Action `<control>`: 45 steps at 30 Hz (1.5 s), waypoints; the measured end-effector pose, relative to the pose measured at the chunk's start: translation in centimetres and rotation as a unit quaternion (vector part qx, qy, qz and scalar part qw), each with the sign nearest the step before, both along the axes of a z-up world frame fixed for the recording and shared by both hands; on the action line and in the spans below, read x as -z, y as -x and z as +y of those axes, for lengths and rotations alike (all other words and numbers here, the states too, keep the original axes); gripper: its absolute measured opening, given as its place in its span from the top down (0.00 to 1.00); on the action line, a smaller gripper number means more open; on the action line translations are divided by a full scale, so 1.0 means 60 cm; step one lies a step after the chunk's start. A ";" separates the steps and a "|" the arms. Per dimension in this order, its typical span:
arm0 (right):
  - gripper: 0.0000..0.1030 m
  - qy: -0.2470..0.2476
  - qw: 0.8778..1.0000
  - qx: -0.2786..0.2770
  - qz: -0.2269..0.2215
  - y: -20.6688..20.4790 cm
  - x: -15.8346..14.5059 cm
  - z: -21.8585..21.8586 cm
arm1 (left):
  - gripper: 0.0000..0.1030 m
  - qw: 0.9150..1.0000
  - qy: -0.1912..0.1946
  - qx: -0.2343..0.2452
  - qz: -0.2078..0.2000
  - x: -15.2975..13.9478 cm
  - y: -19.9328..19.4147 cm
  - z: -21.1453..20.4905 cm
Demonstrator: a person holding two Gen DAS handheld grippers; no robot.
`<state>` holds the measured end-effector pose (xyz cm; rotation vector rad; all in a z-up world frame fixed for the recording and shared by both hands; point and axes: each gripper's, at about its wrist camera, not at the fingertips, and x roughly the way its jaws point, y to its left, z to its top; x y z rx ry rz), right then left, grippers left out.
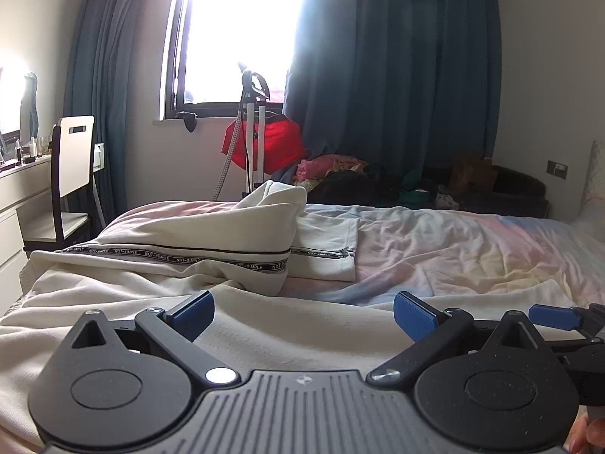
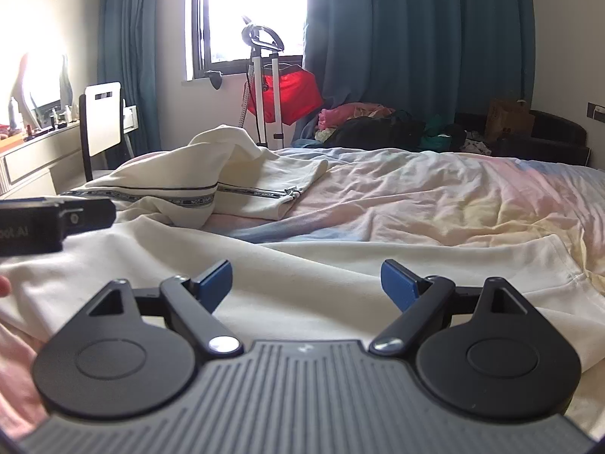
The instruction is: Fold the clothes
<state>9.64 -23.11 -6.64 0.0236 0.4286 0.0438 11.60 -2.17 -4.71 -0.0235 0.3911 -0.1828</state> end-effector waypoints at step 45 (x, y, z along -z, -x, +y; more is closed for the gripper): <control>0.92 -0.324 0.919 0.225 -0.008 -0.450 0.055 -0.089 | 0.01 0.976 0.086 -0.192 0.057 0.099 -0.098 0.122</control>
